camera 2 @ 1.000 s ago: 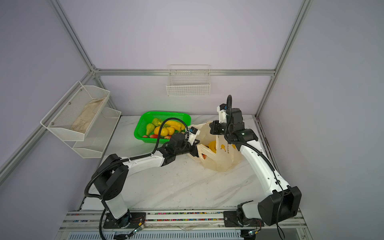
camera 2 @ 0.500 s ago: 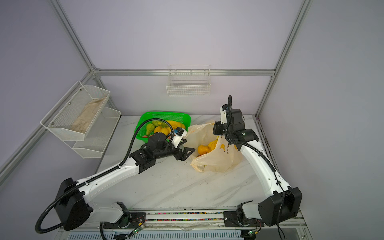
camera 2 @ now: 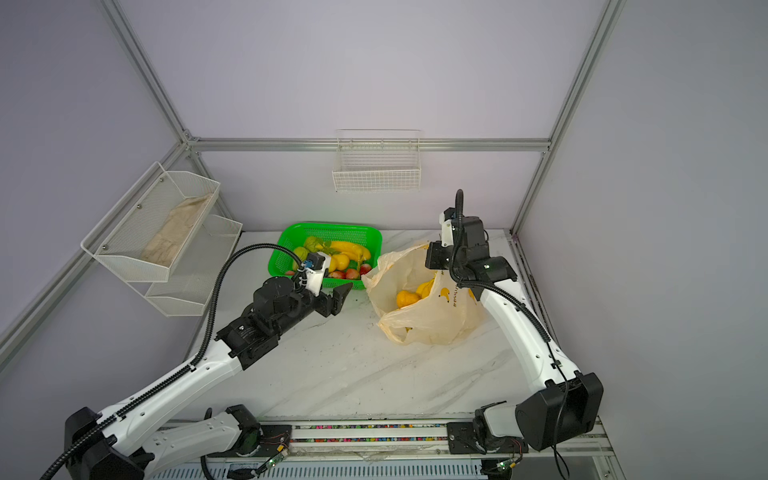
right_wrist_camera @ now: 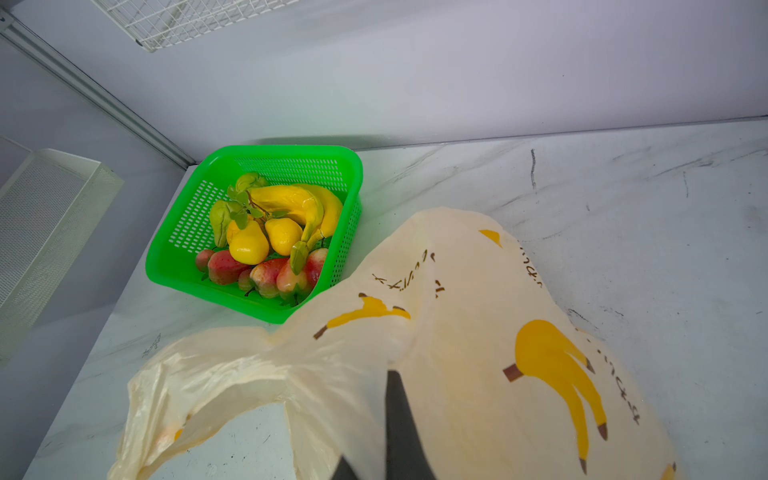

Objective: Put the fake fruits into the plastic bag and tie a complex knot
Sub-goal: 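Withdraw the left gripper from the bag and reach into the basket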

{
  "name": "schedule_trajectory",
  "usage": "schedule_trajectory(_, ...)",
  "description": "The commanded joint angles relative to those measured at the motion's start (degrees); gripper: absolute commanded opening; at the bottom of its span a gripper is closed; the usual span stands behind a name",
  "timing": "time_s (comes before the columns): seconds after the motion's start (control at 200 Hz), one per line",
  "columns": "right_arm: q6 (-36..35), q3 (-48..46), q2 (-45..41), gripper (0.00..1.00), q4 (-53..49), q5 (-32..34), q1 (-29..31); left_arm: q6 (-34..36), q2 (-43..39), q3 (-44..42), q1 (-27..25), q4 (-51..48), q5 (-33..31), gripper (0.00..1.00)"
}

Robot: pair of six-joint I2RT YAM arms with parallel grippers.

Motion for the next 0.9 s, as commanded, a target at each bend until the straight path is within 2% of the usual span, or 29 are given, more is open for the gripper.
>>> schedule_trajectory(0.0,-0.74,0.91,-0.35,0.0,0.25,-1.14,-0.16,-5.73,9.02,8.69,5.95,-5.11,-7.74,0.78)
schedule_trajectory(0.06,-0.74,0.83,-0.41,0.0,0.33,-1.21,-0.21,-8.17,14.77,13.43,9.72,-8.07,-7.62,0.76)
schedule_trajectory(0.155,-0.74,0.59,-0.7,0.0,0.34,-1.39,-0.2,-7.79,24.79,21.24,12.91,-12.31,-10.14,0.78)
schedule_trajectory(0.305,-0.41,0.09,-1.33,0.0,0.58,-1.45,-0.16,-6.8,36.19,30.61,17.08,-14.49,-4.53,0.79)
schedule_trajectory(0.39,-0.32,0.12,-1.51,0.0,0.51,-1.39,-0.15,-6.61,41.19,35.81,18.29,-17.09,-3.54,0.79)
schedule_trajectory(0.58,-0.33,-0.1,-1.51,0.0,0.6,-1.21,-0.24,-5.07,48.17,43.89,19.96,-21.81,-1.26,0.8)
schedule_trajectory(0.895,-0.35,0.09,-0.98,0.0,0.72,-1.38,-0.21,-5.6,54.12,48.32,20.45,-25.53,1.73,0.79)
